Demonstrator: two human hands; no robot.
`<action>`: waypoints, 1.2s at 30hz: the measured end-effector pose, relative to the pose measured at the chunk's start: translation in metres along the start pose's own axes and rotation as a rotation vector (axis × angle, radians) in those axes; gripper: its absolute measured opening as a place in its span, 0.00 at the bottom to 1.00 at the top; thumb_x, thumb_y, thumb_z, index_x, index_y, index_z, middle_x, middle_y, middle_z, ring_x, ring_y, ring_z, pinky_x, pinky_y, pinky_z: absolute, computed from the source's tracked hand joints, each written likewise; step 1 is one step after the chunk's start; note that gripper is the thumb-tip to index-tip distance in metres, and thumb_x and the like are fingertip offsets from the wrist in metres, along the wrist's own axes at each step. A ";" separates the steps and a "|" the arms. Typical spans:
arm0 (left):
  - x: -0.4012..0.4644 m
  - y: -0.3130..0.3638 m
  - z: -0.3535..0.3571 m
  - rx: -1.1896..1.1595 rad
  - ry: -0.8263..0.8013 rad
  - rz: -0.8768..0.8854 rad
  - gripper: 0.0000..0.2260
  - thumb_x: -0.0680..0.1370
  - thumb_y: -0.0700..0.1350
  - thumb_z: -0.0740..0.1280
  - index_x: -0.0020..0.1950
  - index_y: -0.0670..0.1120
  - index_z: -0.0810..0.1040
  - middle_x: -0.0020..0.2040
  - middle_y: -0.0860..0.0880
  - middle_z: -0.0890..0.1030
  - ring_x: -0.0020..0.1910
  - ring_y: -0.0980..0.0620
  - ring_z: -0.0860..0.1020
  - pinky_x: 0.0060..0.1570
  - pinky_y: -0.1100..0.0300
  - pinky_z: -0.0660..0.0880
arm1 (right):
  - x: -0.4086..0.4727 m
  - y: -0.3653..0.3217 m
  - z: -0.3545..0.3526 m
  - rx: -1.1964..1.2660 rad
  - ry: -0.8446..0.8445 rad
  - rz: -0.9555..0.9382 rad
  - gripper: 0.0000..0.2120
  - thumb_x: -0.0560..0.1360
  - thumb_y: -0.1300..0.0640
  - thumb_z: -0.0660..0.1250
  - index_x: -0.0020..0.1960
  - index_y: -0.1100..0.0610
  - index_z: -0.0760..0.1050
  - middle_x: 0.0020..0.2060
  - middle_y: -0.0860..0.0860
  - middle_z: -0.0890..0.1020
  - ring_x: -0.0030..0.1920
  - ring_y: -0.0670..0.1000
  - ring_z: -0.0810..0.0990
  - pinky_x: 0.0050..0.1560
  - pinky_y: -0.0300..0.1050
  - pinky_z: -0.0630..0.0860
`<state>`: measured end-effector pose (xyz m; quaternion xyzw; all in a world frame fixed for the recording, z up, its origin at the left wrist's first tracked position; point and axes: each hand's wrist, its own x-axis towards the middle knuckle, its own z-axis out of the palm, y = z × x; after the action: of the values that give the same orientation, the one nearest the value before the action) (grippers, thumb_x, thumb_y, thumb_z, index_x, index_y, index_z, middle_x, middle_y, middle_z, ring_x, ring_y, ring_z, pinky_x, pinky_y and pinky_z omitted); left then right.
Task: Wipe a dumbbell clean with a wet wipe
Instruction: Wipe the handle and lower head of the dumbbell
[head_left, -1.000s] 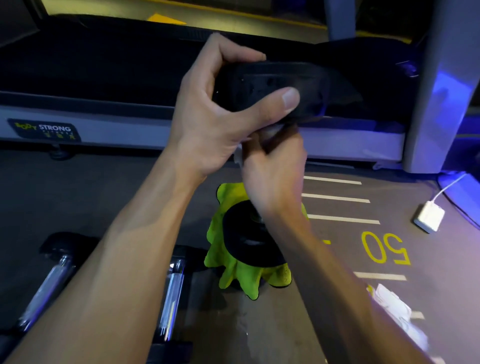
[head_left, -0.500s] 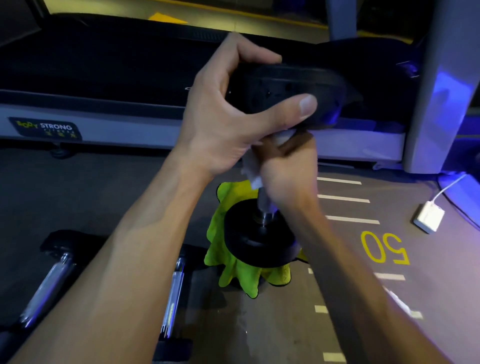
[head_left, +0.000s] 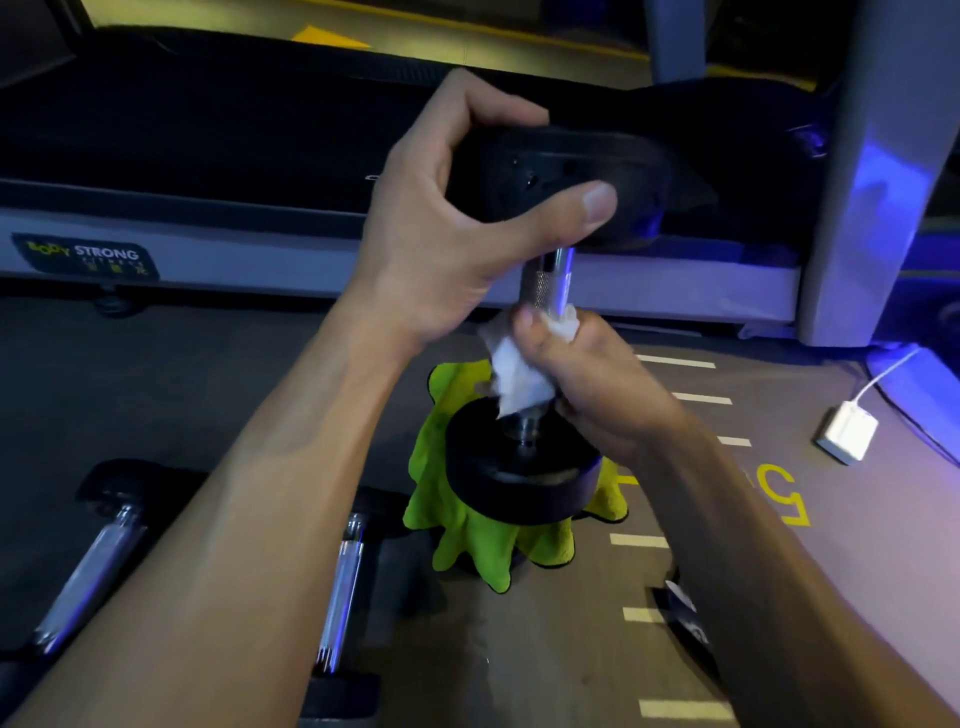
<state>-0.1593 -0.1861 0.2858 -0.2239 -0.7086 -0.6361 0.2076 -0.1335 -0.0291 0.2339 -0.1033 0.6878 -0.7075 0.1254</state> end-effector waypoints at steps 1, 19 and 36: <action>0.000 0.000 0.000 -0.003 -0.004 0.000 0.24 0.73 0.46 0.81 0.61 0.36 0.76 0.55 0.45 0.82 0.52 0.59 0.80 0.52 0.61 0.78 | 0.006 0.000 0.002 0.129 0.019 0.003 0.15 0.77 0.47 0.71 0.44 0.60 0.79 0.33 0.49 0.81 0.33 0.46 0.80 0.41 0.47 0.77; -0.003 0.002 0.000 -0.025 0.008 0.021 0.25 0.72 0.49 0.82 0.61 0.38 0.76 0.53 0.49 0.82 0.55 0.45 0.83 0.53 0.53 0.82 | -0.027 0.018 -0.038 -0.439 -0.193 0.052 0.12 0.75 0.56 0.72 0.58 0.58 0.80 0.49 0.53 0.86 0.48 0.49 0.83 0.50 0.40 0.78; -0.007 0.006 0.001 -0.037 -0.016 0.017 0.26 0.71 0.48 0.82 0.61 0.39 0.76 0.57 0.42 0.83 0.56 0.45 0.83 0.55 0.50 0.82 | -0.015 0.006 -0.049 -0.429 -0.378 0.073 0.14 0.77 0.67 0.72 0.62 0.65 0.79 0.58 0.61 0.84 0.58 0.57 0.83 0.61 0.47 0.80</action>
<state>-0.1502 -0.1844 0.2871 -0.2388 -0.6967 -0.6454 0.2029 -0.1345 0.0220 0.2264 -0.2328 0.7894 -0.5091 0.2520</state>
